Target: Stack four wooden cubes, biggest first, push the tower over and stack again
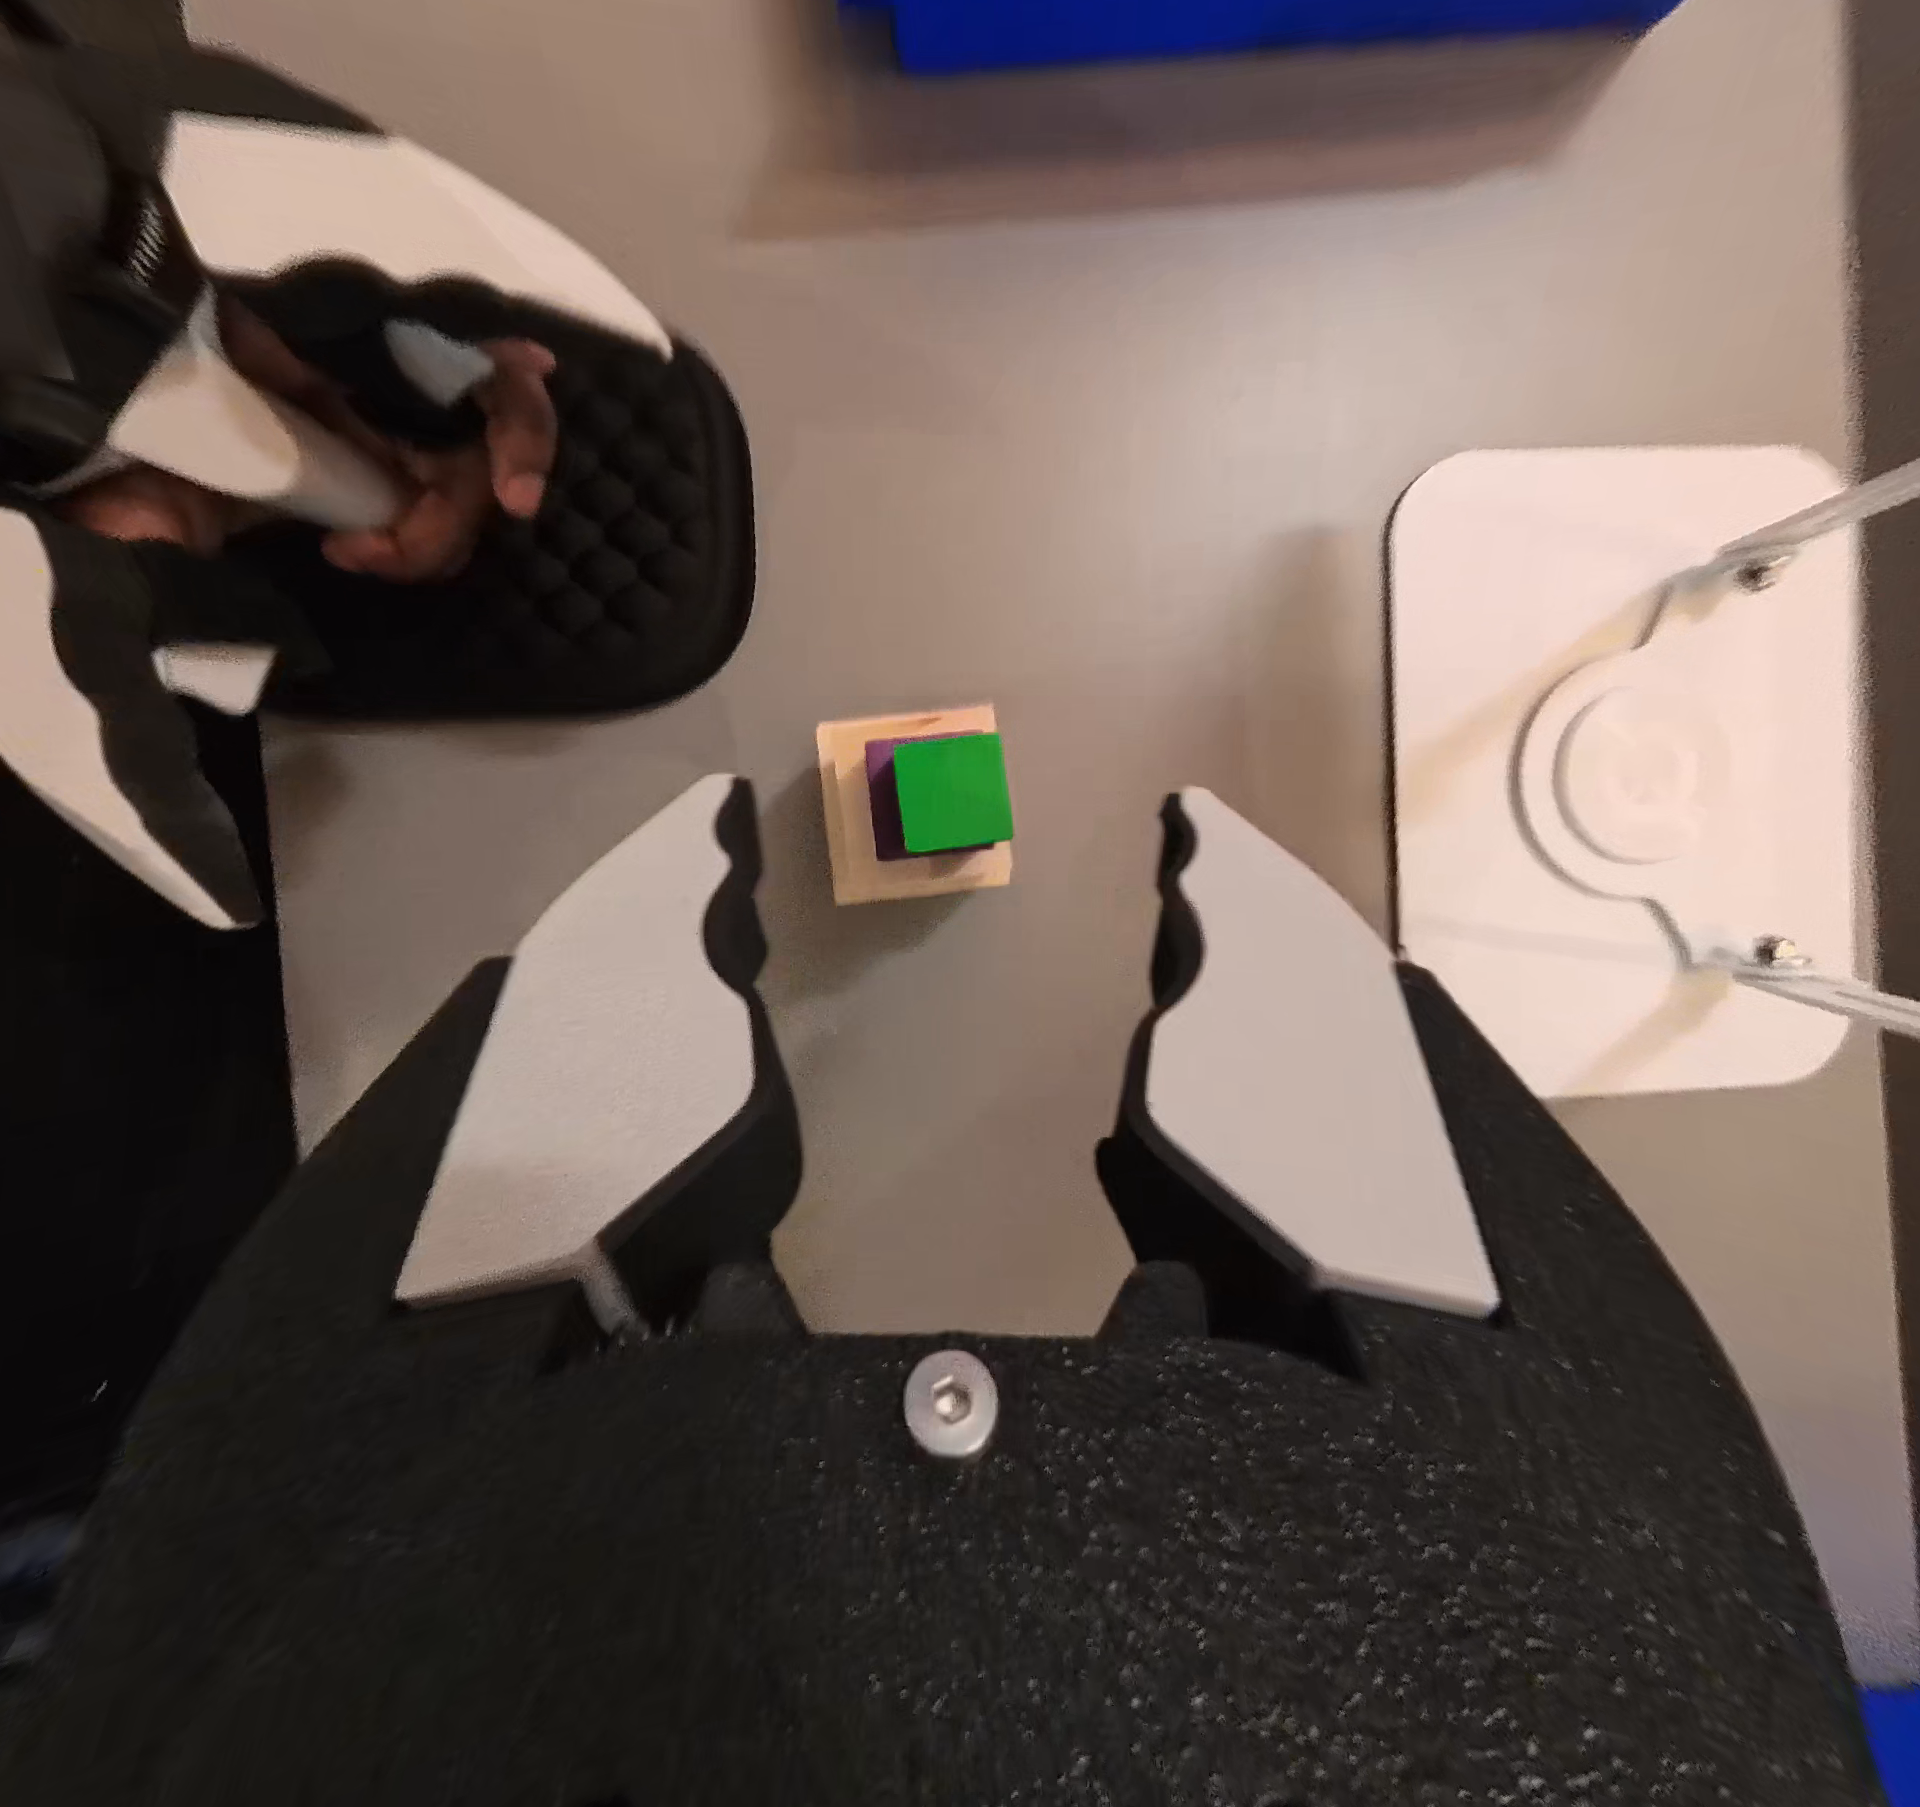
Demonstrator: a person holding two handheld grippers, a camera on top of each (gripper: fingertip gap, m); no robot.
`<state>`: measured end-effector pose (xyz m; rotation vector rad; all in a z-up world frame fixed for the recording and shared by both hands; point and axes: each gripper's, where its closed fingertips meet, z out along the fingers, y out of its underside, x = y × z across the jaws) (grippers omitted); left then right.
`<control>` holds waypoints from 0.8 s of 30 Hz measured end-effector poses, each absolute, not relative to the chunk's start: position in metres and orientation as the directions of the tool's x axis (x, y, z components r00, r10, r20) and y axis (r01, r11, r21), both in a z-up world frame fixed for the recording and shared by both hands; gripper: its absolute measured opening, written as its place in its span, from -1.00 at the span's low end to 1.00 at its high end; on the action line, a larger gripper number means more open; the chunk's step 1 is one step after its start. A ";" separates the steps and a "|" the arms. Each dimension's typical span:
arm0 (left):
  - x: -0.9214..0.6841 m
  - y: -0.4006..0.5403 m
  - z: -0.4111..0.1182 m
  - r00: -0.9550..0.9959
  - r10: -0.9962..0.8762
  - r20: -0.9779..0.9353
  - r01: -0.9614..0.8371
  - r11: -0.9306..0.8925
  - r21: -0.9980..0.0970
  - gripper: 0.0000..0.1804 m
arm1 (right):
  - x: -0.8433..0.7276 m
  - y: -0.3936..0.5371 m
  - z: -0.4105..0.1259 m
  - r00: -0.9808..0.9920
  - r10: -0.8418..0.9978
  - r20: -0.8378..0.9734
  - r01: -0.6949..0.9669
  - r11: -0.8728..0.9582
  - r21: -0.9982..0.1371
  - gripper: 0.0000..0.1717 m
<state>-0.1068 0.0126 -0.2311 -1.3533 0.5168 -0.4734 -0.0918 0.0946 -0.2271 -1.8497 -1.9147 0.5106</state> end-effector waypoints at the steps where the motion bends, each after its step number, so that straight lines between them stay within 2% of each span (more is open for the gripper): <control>1: -0.107 0.013 -0.231 0.800 -0.596 -0.075 0.023 0.156 -0.988 0.43 | -0.092 0.095 -0.222 -0.004 0.998 0.067 0.800 0.043 -0.598 -0.02; 5: -0.107 0.013 -0.231 0.801 -0.594 -0.078 0.021 0.158 -0.987 0.40 | -0.084 0.095 -0.203 0.083 0.991 0.102 0.570 0.036 -0.821 0.67; 10: -0.108 0.014 -0.231 0.804 -0.590 -0.074 0.023 0.155 -0.988 0.38 | -0.045 0.085 -0.199 0.198 0.970 0.144 0.374 0.061 -0.926 0.68; 19: -0.102 0.011 -0.232 0.790 -0.603 -0.109 -0.008 0.168 -0.986 0.24 | 0.017 0.044 -0.242 0.305 0.951 0.054 0.174 0.001 -0.985 0.67; 24: -0.106 0.012 -0.230 0.793 -0.604 -0.079 0.021 0.157 -0.987 0.18 | 0.032 0.045 -0.259 0.359 0.932 0.056 0.146 0.003 -0.989 0.67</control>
